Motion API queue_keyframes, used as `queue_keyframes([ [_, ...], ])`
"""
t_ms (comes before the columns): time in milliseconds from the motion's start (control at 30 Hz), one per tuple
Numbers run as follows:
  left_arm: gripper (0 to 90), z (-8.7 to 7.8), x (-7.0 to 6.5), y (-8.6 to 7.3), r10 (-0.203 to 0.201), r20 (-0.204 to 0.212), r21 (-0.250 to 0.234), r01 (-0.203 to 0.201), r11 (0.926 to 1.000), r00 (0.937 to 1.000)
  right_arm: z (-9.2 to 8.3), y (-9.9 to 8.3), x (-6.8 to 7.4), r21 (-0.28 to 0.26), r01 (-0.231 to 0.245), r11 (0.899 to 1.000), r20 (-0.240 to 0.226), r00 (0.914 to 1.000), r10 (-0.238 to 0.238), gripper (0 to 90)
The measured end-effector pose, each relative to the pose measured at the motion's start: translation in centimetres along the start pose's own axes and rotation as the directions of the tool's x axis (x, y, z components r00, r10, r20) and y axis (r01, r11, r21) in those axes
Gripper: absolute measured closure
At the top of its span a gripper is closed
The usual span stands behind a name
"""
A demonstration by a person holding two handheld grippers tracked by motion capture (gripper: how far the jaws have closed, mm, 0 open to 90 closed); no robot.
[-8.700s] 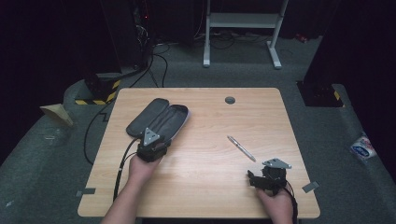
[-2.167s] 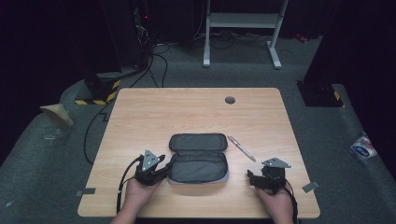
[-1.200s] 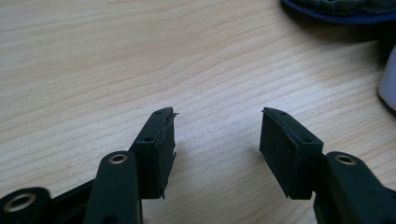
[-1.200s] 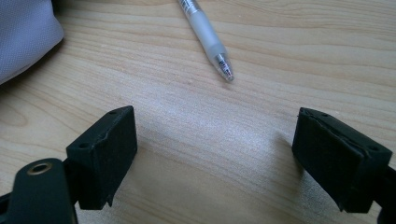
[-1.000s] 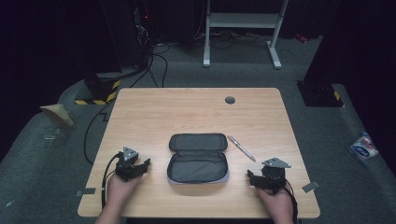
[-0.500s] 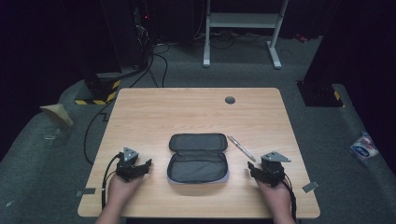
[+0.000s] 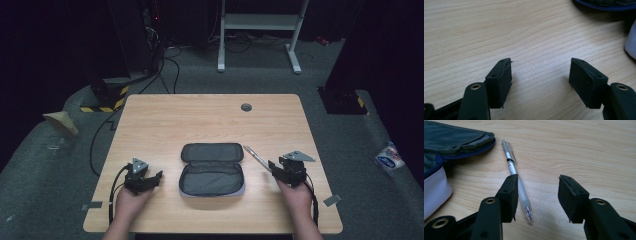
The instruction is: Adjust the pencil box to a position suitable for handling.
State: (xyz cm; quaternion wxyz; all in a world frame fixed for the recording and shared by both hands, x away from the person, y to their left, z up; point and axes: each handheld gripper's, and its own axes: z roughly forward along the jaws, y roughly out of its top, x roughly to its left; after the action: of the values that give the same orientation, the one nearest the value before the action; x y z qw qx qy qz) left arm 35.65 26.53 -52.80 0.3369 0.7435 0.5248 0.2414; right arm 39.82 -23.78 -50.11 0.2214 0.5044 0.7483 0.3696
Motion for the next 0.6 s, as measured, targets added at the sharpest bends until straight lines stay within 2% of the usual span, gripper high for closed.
queue_keyframes([
  [167,34.8,0.0,0.0,0.0,0.000,0.001,-0.001,0.000,1.0000,1.0000,0.2,0.0,0.2,0.016,0.024,1.000,-0.024,0.9994,-0.024,56.0],
  [233,34.7,0.0,0.0,0.0,0.001,0.000,-0.001,-0.001,1.0000,1.0000,0.4,-0.3,0.4,0.029,0.041,0.999,-0.034,0.9986,-0.040,61.8],
  [600,34.8,0.0,0.0,0.0,0.009,0.002,0.000,-0.009,1.0000,1.0000,1.4,-1.1,0.9,0.088,0.074,0.993,-0.041,0.9966,-0.071,72.5],
])
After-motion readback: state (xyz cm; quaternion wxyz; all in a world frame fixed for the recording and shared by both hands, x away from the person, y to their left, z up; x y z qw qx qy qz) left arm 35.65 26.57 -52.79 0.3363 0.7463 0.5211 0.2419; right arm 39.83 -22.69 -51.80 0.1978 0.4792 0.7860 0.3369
